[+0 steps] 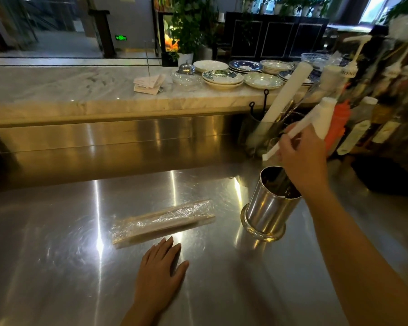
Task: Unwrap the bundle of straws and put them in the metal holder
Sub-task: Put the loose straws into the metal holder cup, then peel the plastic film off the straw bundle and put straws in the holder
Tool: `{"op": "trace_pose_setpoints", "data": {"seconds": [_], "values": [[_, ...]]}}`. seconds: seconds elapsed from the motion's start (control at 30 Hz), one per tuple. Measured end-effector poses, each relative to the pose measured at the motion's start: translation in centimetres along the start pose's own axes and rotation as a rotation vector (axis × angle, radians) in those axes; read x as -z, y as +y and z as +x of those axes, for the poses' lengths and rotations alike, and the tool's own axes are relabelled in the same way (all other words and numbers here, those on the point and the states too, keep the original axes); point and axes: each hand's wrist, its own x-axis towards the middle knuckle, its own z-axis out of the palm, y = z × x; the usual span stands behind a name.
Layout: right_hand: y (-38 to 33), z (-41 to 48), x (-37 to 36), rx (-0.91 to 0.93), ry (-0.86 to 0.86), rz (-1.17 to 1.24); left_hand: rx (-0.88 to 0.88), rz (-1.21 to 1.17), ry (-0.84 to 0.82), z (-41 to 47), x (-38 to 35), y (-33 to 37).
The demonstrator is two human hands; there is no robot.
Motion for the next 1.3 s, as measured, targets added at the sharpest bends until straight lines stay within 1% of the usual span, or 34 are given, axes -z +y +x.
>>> {"op": "trace_pose_setpoints", "data": {"seconds": [0.07, 0.1, 0.13, 0.17, 0.23, 0.3, 0.33, 0.37, 0.43, 0.53, 0.6, 0.77, 0.83, 0.93, 1.03, 1.13, 1.23, 1.3], "values": [[1.4, -0.3, 0.6, -0.02, 0.041, -0.057, -0.001, 0.017, -0.017, 0.0, 0.1, -0.1], [2.2, -0.4, 0.6, -0.048, 0.012, -0.119, 0.001, 0.027, -0.028, 0.0, 0.1, -0.1], [3.1, -0.5, 0.7, -0.086, -0.053, -0.202, 0.003, 0.03, -0.033, 0.1, 0.1, 0.0], [3.8, -0.6, 0.7, -0.135, -0.152, -0.281, 0.005, 0.025, -0.032, 0.1, 0.2, 0.0], [4.9, -0.7, 0.7, -0.22, -0.435, -0.404, 0.007, 0.017, -0.034, 0.1, 0.3, 0.2], [5.3, -0.5, 0.8, -0.206, -0.723, -0.551, 0.011, 0.028, -0.052, 0.1, 0.4, 0.2], [5.5, -0.3, 0.8, -0.198, -0.801, -0.574, 0.014, 0.029, -0.056, 0.1, 0.4, 0.2], [5.4, -0.1, 0.9, -0.2, -0.826, -0.563, 0.016, 0.029, -0.056, 0.1, 0.4, 0.2], [5.1, 0.3, 0.8, -0.196, -0.781, -0.503, 0.018, 0.024, -0.054, 0.1, 0.4, 0.3], [4.5, 0.4, 0.5, -0.08, -0.619, -0.446, 0.018, 0.006, -0.056, 0.0, 0.6, 0.4], [3.7, 0.3, 0.0, -0.004, -0.541, -0.356, 0.025, -0.013, -0.067, -0.1, 0.7, 0.4], [1.7, -1.6, -2.9, 0.169, -0.497, -0.226, 0.024, -0.088, -0.104, 0.5, 1.7, 0.4], [1.4, -2.8, -4.9, 0.197, -0.527, -0.222, 0.057, -0.137, -0.049, 1.0, 2.7, 0.5], [2.0, -4.6, -8.4, 0.203, -0.661, -0.224, 0.131, -0.196, 0.068, 1.8, 4.2, 0.6], [3.2, -6.4, -11.7, 0.184, -0.797, -0.248, 0.094, -0.165, 0.155, 3.1, 5.0, 0.2], [4.6, -7.9, -14.8, 0.238, -0.891, -0.33, 0.046, -0.023, 0.137, 4.7, 5.3, -0.7], [5.4, -8.9, -17.8, 0.345, -0.942, -0.45, 0.01, 0.142, 0.06, 6.1, 4.8, -1.4], [5.6, -9.4, -19.3, 0.357, -0.995, -0.489, 0.007, 0.22, -0.002, 6.9, 4.4, -1.7]]}}
